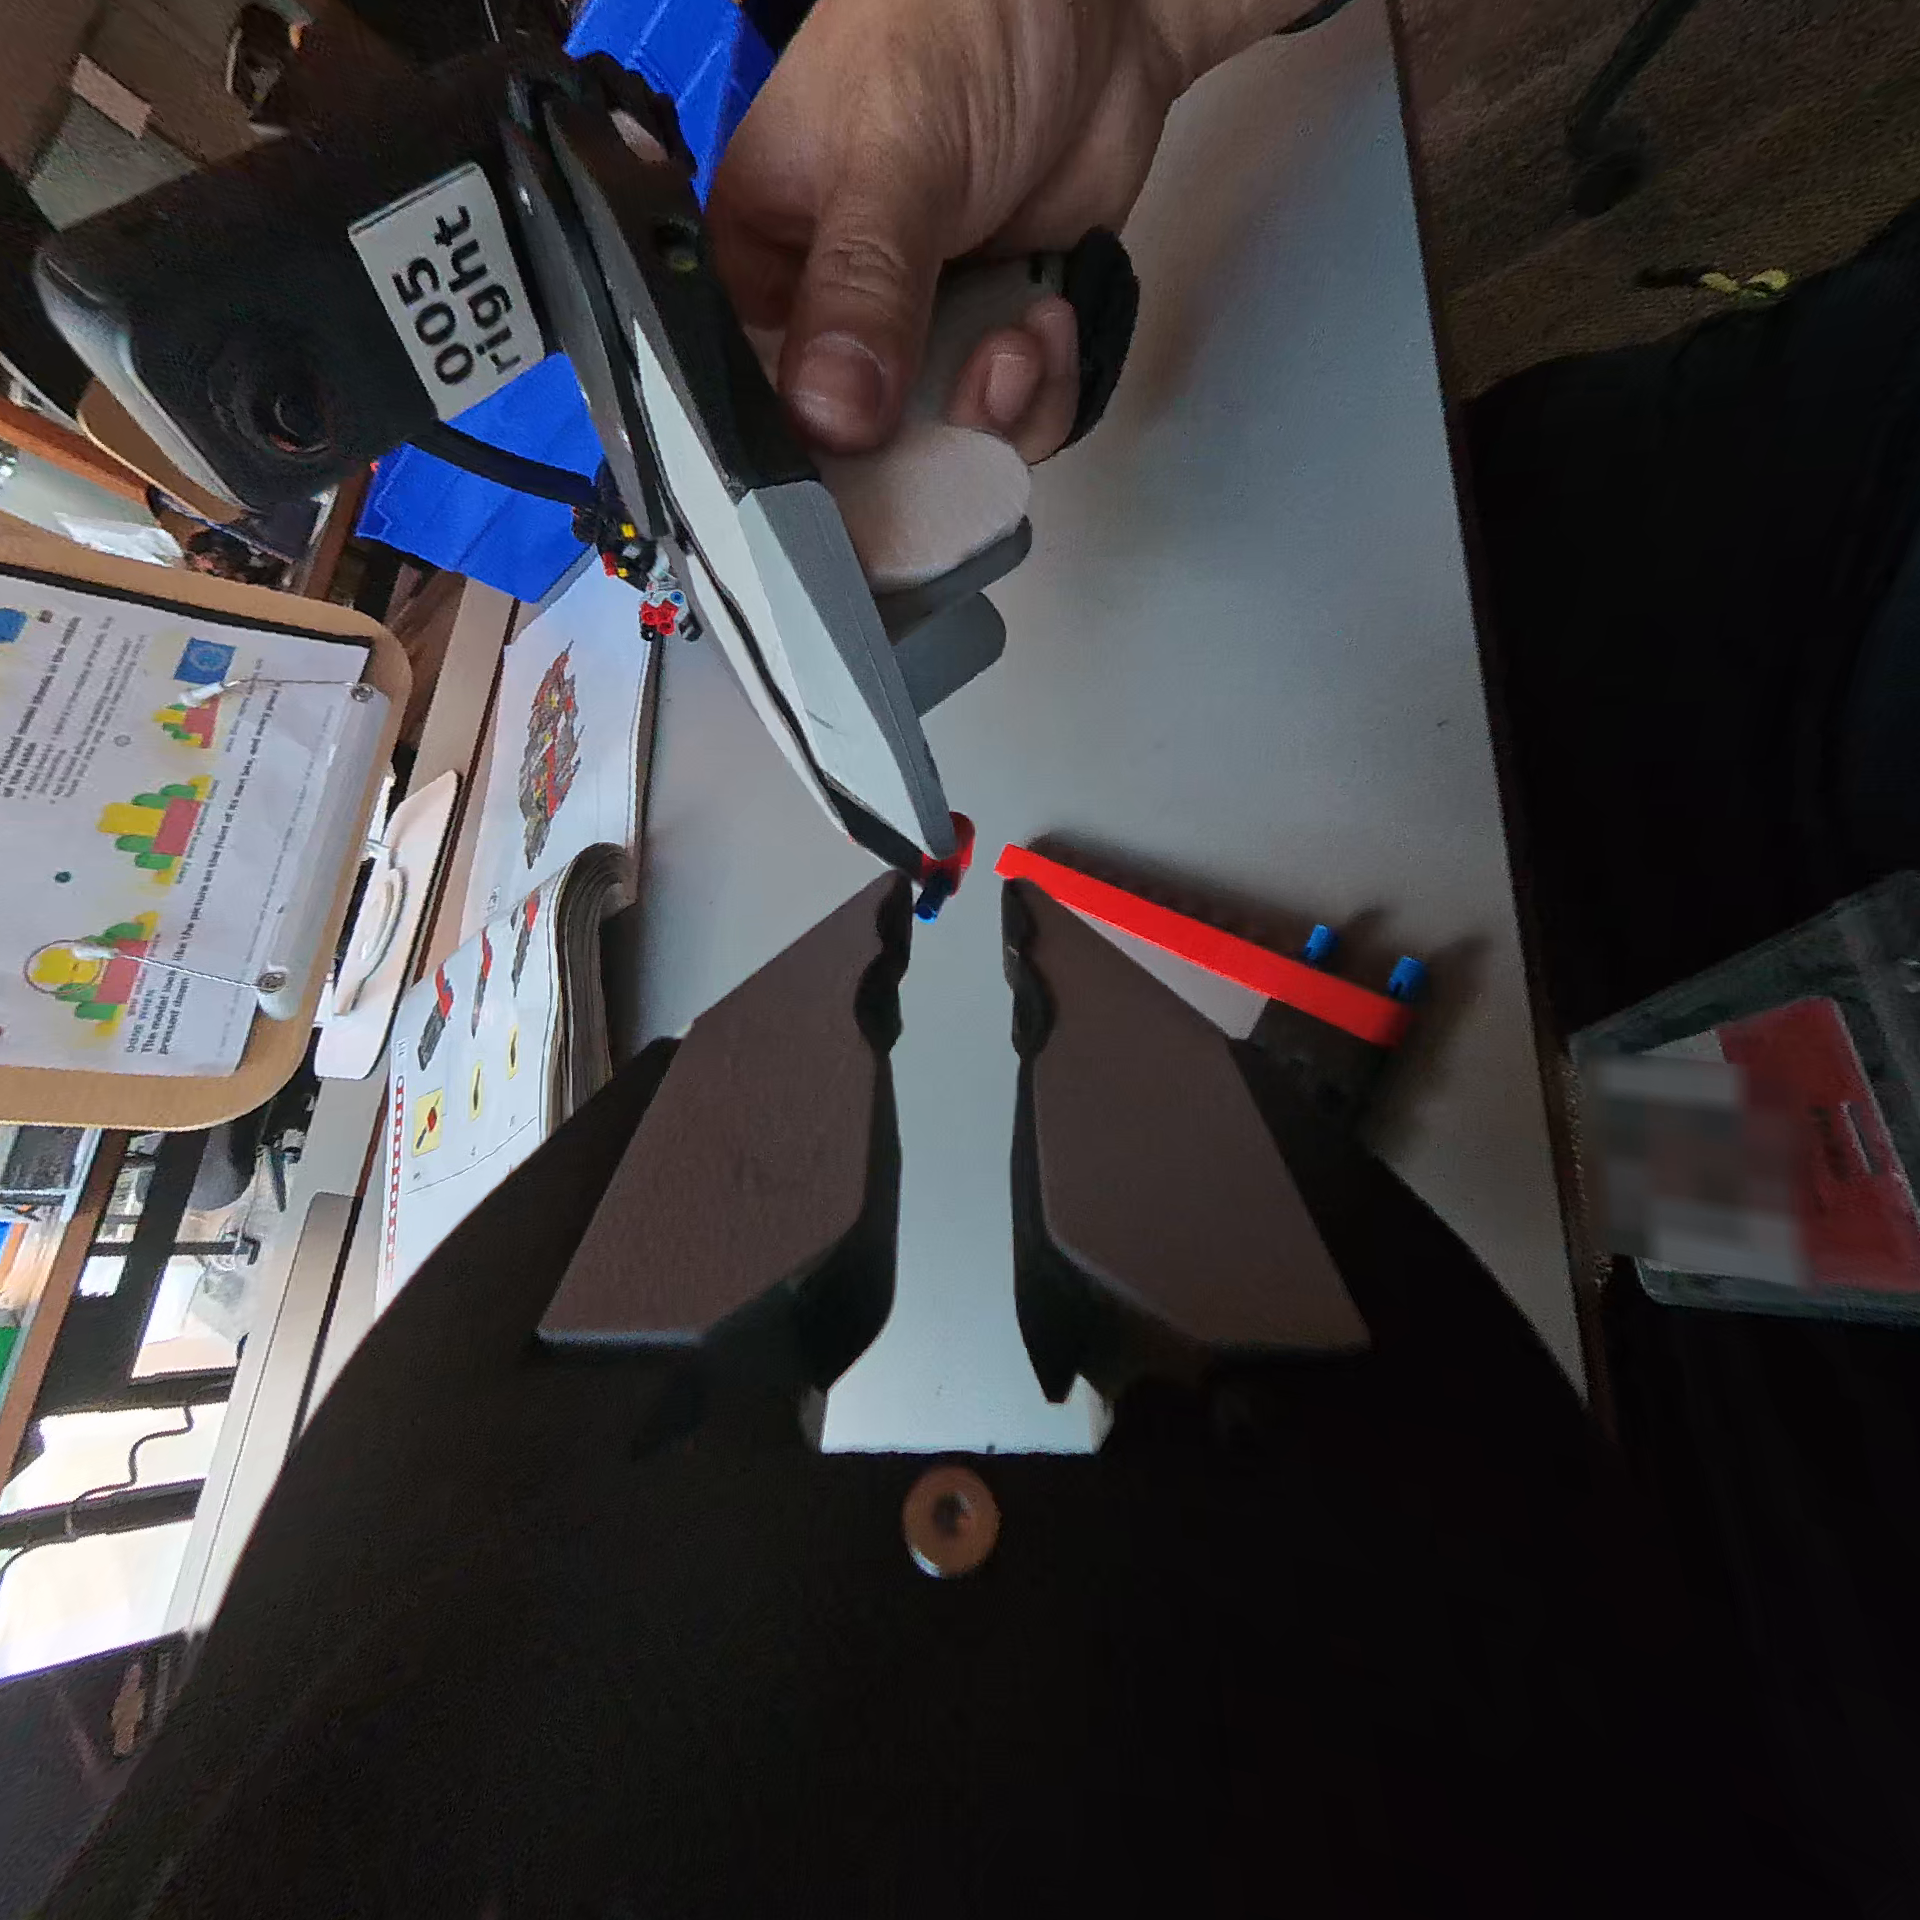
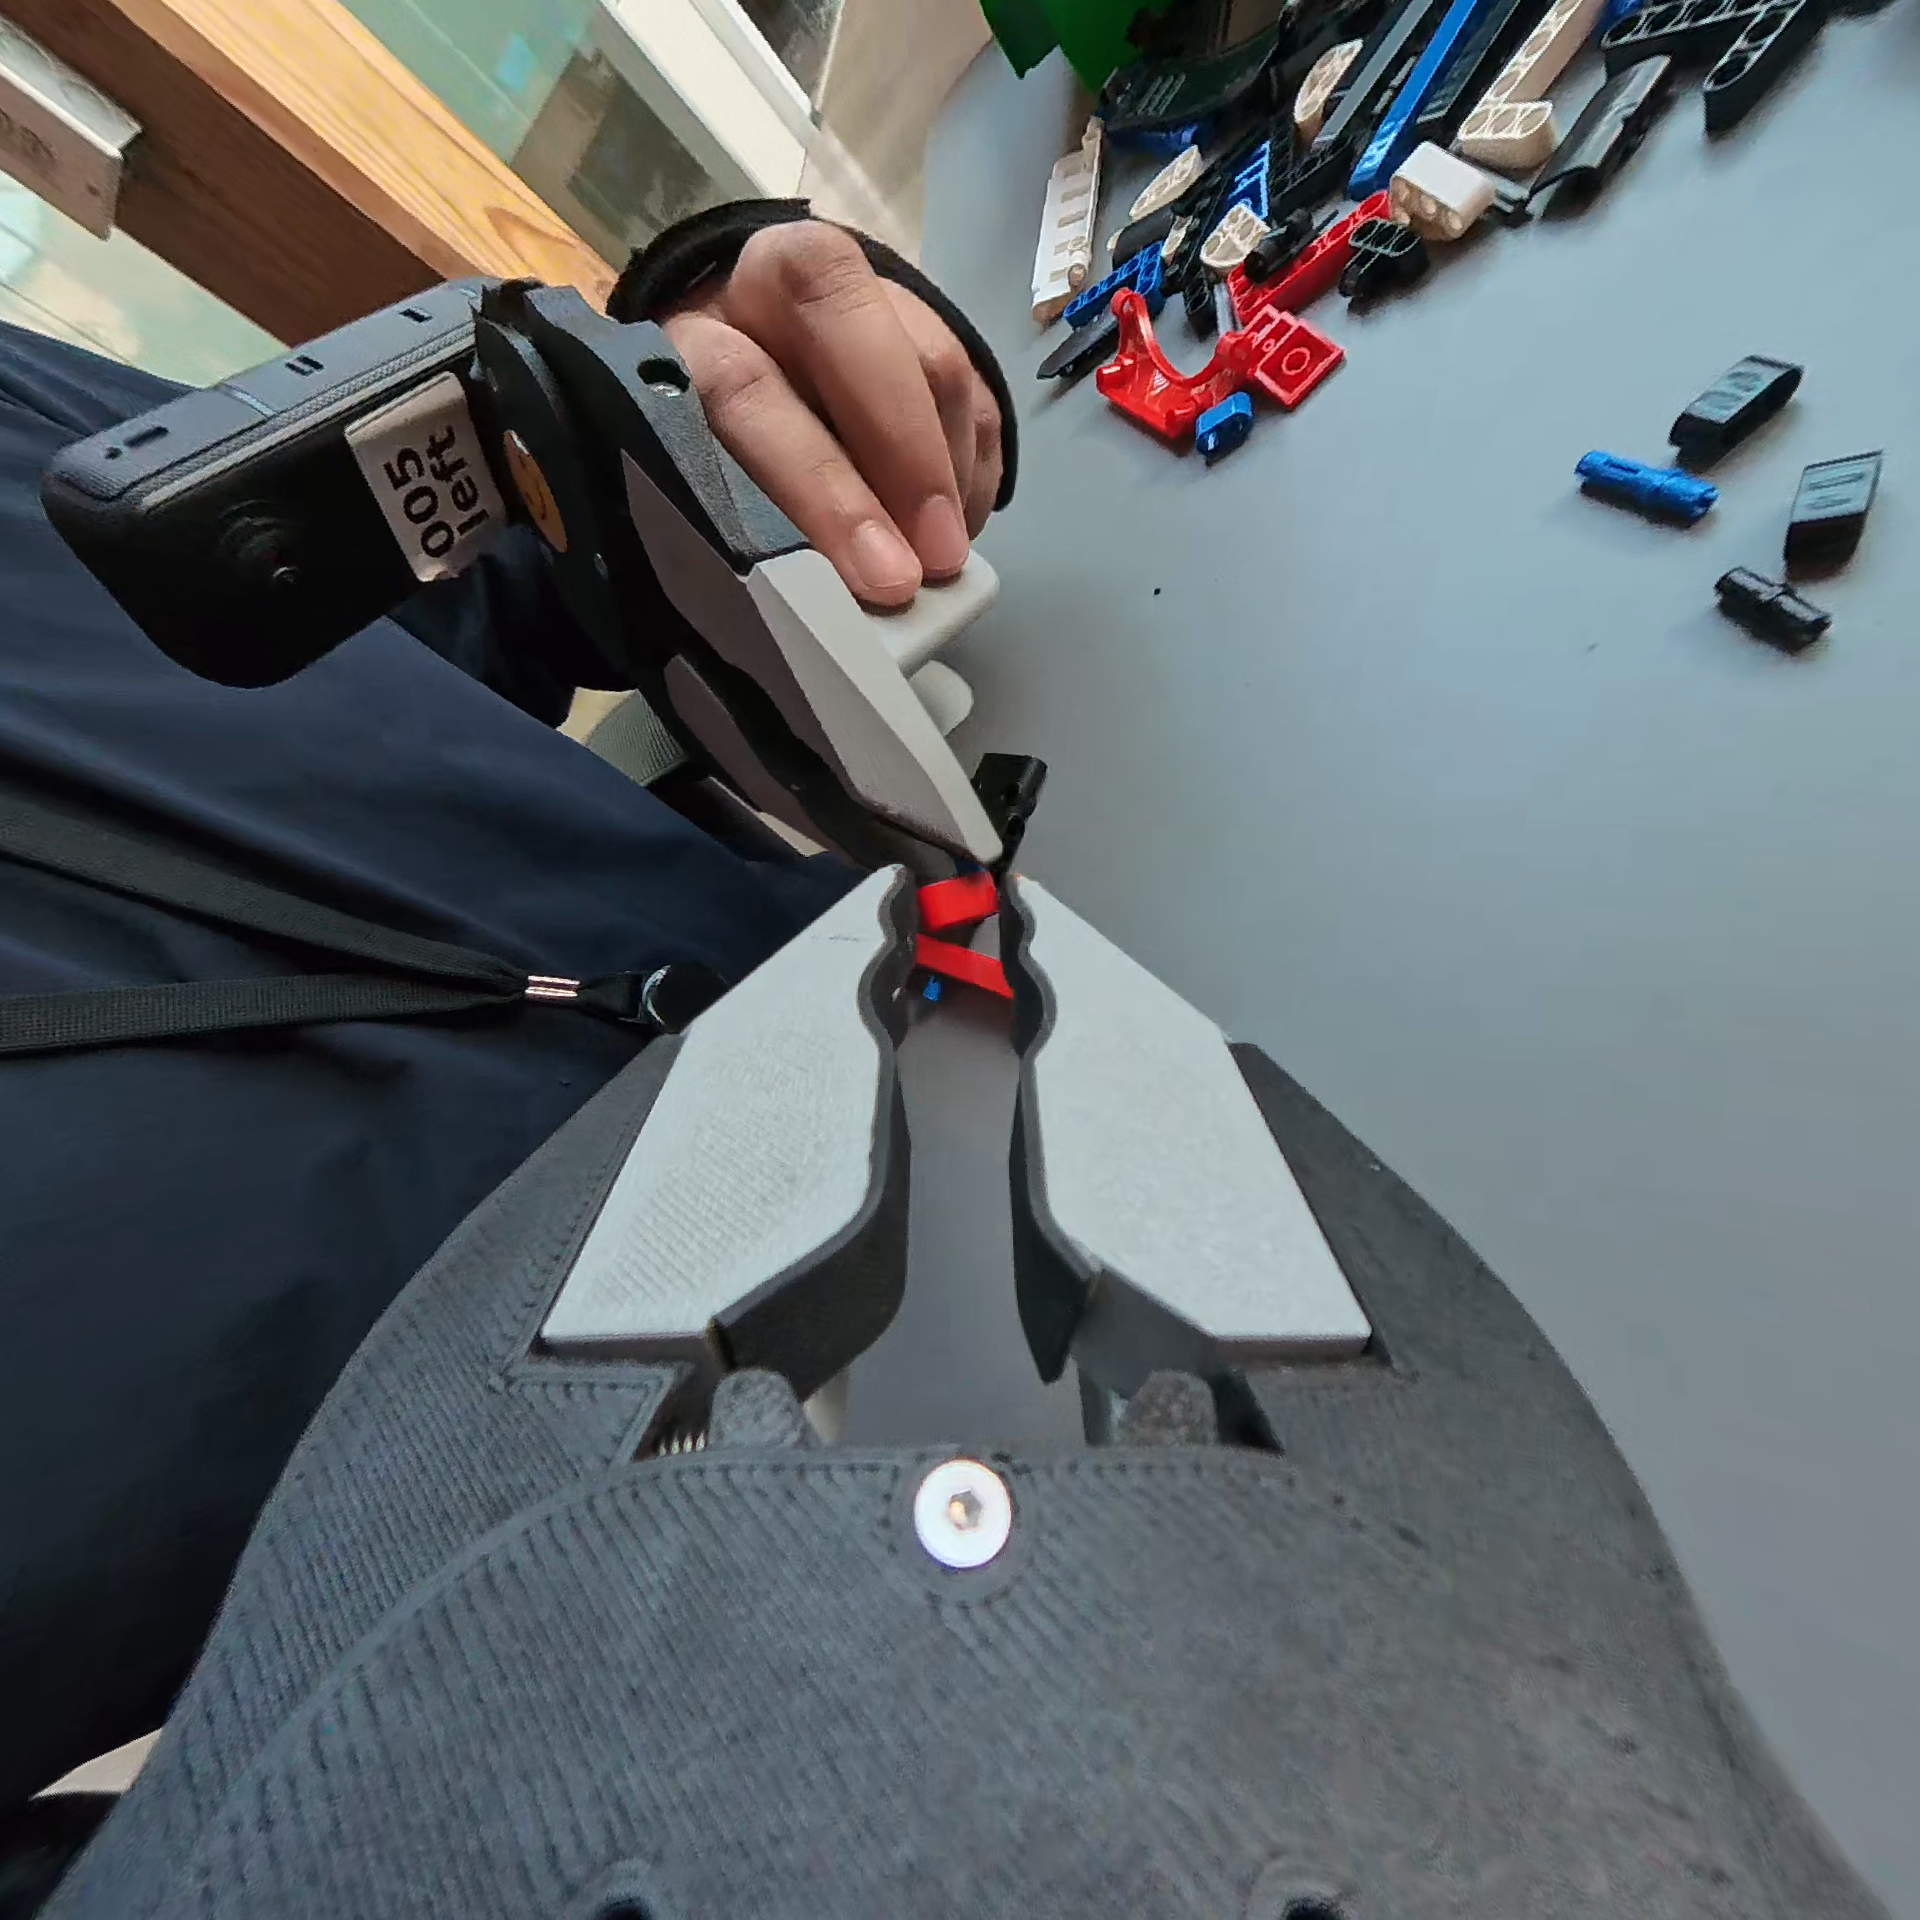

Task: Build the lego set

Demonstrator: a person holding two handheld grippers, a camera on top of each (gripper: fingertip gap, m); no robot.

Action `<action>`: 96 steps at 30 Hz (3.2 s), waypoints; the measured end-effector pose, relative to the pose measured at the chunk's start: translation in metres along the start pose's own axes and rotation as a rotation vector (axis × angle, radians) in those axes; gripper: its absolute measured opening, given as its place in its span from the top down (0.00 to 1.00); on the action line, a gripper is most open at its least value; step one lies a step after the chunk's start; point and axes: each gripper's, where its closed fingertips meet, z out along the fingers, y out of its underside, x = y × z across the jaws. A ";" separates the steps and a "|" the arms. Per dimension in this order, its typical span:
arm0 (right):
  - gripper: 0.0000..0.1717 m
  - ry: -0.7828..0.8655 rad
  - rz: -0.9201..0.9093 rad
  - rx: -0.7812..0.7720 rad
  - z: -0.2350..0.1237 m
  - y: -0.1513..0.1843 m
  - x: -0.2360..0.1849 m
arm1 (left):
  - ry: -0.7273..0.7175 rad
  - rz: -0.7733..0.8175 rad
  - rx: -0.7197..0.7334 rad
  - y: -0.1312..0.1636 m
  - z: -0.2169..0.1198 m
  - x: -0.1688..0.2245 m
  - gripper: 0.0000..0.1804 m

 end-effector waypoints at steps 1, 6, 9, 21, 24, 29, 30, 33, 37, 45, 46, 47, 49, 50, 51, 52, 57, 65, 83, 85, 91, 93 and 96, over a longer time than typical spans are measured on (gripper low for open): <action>0.93 -0.013 0.007 -0.001 0.001 0.001 -0.001 | -0.002 -0.002 0.002 0.000 0.000 0.000 0.94; 0.93 -0.032 0.032 0.027 0.001 -0.002 -0.002 | 0.024 -0.044 0.011 0.001 0.000 -0.001 0.97; 0.95 0.021 -0.092 0.093 -0.005 -0.010 -0.004 | 0.041 -0.169 0.036 0.000 -0.002 -0.006 0.98; 0.98 0.381 -0.684 0.153 -0.014 -0.014 -0.039 | 0.137 -0.424 0.281 -0.034 -0.023 -0.010 0.98; 0.98 0.390 -0.698 0.152 -0.014 -0.013 -0.043 | 0.142 -0.425 0.292 -0.037 -0.024 -0.008 0.98; 0.97 0.360 -0.688 0.186 -0.015 -0.013 -0.049 | 0.135 -0.419 0.321 -0.043 -0.026 -0.007 0.98; 0.97 0.354 -0.687 0.196 -0.016 -0.014 -0.051 | 0.128 -0.420 0.333 -0.045 -0.027 -0.008 0.98; 0.97 0.343 -0.692 0.228 -0.018 -0.016 -0.056 | 0.116 -0.435 0.371 -0.050 -0.029 -0.010 0.98; 0.98 0.353 -0.735 0.281 -0.022 -0.023 -0.069 | 0.096 -0.476 0.445 -0.062 -0.037 -0.016 0.98; 0.97 0.449 -0.840 0.288 -0.025 -0.029 -0.080 | 0.102 -0.549 0.535 -0.074 -0.045 -0.020 0.98; 0.97 0.467 -0.849 0.280 -0.025 -0.029 -0.080 | 0.108 -0.561 0.535 -0.074 -0.045 -0.020 0.98; 0.97 0.481 -0.851 0.269 -0.025 -0.029 -0.078 | 0.117 -0.578 0.531 -0.073 -0.044 -0.020 0.98; 0.97 0.500 -0.836 0.244 -0.025 -0.027 -0.073 | 0.136 -0.611 0.492 -0.067 -0.042 -0.020 0.91; 0.98 0.507 -0.824 0.232 -0.025 -0.025 -0.069 | 0.154 -0.622 0.450 -0.060 -0.040 -0.018 0.87; 0.98 0.513 -0.812 0.217 -0.026 -0.022 -0.065 | 0.193 -0.628 0.390 -0.051 -0.038 -0.012 0.84; 0.98 0.517 -0.801 0.200 -0.026 -0.018 -0.061 | 0.246 -0.630 0.316 -0.040 -0.037 -0.003 0.82; 0.98 0.543 -0.801 0.064 -0.012 0.014 -0.044 | 0.427 -0.566 0.052 0.000 -0.037 0.038 0.79; 0.98 0.652 -0.899 -0.014 0.004 0.042 -0.051 | 0.642 -0.384 -0.079 0.022 -0.027 0.070 0.86; 0.97 1.045 -1.071 0.001 0.019 0.075 -0.067 | 0.316 -0.310 -0.035 -0.002 -0.045 0.076 0.74; 0.97 1.064 -1.047 0.056 0.017 0.074 -0.069 | 0.152 -0.232 -0.105 0.006 -0.040 0.078 0.74; 0.97 1.069 -1.029 0.095 0.018 0.086 -0.079 | -0.018 -0.081 -0.226 0.013 -0.029 0.088 0.76; 0.98 1.078 -1.053 0.098 0.016 0.089 -0.084 | -0.060 -0.051 -0.256 0.015 -0.025 0.088 0.76; 0.97 1.091 -1.113 0.104 0.014 0.089 -0.090 | -0.126 -0.006 -0.258 0.011 -0.024 0.085 0.85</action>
